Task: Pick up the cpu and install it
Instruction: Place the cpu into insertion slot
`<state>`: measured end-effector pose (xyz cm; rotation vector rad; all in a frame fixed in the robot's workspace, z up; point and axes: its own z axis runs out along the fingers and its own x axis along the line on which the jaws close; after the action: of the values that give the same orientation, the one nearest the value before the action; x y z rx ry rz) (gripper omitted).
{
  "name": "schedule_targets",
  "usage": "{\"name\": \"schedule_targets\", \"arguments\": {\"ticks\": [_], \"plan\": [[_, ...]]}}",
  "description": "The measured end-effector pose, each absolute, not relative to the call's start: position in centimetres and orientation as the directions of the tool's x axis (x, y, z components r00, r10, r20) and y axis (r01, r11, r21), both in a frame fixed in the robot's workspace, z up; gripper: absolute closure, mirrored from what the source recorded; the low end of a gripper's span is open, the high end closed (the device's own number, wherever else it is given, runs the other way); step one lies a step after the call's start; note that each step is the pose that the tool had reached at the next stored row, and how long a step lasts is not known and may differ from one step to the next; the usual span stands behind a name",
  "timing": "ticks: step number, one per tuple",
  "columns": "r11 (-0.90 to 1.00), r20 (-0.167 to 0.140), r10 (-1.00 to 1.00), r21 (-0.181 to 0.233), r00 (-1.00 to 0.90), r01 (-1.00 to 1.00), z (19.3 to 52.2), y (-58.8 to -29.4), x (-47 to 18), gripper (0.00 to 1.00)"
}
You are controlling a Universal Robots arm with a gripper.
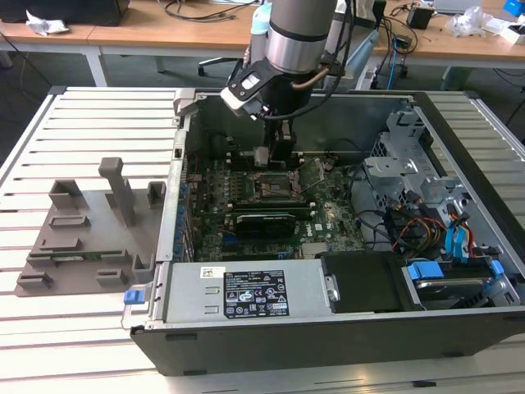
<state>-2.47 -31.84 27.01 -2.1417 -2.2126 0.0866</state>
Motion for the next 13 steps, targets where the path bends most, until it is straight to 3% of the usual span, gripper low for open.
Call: {"name": "schedule_targets", "arguments": {"ticks": [13], "plan": [[0.032,0.001,0.999,-0.083,-0.032,0.996,26.18,-31.74,-1.76,0.45]]}}
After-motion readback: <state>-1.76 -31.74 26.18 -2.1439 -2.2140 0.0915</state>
